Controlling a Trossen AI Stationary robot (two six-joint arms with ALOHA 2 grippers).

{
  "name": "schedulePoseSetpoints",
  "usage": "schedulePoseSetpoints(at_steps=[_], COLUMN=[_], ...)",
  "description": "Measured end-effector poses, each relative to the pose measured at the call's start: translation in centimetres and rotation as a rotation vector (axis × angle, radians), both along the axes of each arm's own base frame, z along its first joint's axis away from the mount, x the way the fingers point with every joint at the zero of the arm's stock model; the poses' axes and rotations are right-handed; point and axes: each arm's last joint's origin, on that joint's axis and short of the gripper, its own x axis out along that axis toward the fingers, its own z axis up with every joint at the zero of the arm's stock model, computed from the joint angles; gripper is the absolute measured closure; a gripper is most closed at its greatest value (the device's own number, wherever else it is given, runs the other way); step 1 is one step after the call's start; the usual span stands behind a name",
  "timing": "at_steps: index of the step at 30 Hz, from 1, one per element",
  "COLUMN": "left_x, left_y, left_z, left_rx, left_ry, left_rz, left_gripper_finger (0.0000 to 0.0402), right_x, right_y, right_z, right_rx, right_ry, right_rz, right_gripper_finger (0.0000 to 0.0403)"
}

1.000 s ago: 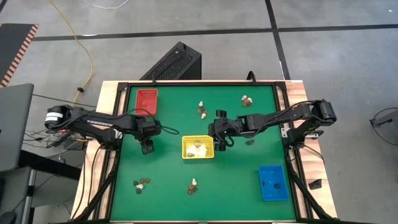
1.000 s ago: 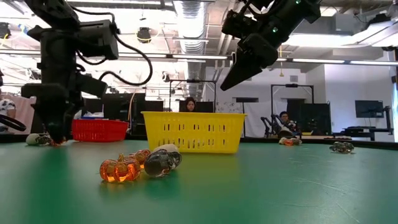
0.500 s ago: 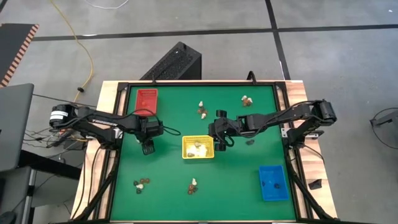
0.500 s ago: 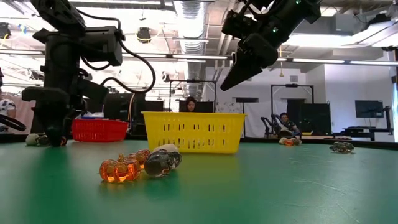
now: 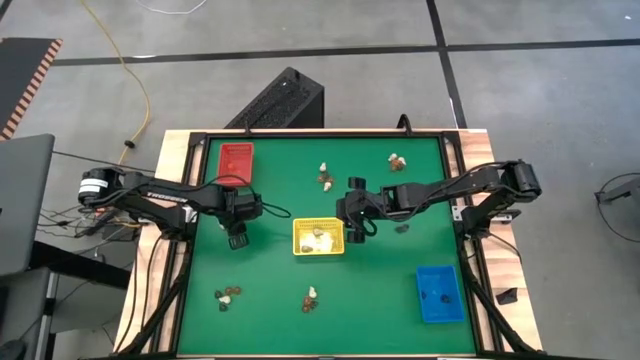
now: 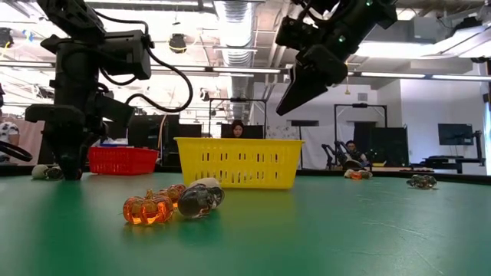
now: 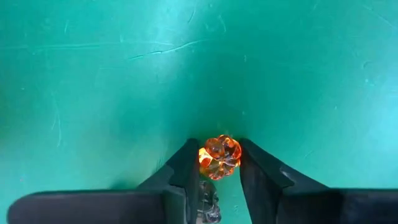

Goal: Sort Halloween decoration
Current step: Put the orange pumpkin toy into the red bin

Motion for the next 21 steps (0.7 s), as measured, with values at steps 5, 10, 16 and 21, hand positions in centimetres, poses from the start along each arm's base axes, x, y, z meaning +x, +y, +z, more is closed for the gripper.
schedulePoseSetpoints(at_steps=[5, 10, 16, 21], left_x=[-0.2, -0.9, -2.7, -3.6], left_y=[0.0, 0.3, 1.7, 3.8], left_z=[0.6, 2.6, 5.7, 8.3], left_rx=[0.0, 0.048, 0.197, 0.434], left_ry=[-0.041, -0.161, -0.342, -0.542], left_rz=[-0.001, 0.035, 0.194, 0.43], left_gripper_finger=[0.0313, 0.0322, 0.0318, 0.0316], right_x=[0.0, 0.0, 0.1, 0.4], right_y=[0.0, 0.0, 0.0, -0.1], right_z=[0.0, 0.0, 0.1, 0.4], right_rx=[0.0, -0.004, -0.006, -0.022], right_ry=[0.007, 0.007, -0.01, -0.056], right_rz=[0.0, 0.004, 0.005, 0.02], right_gripper_finger=[0.0223, 0.0223, 0.0223, 0.0223])
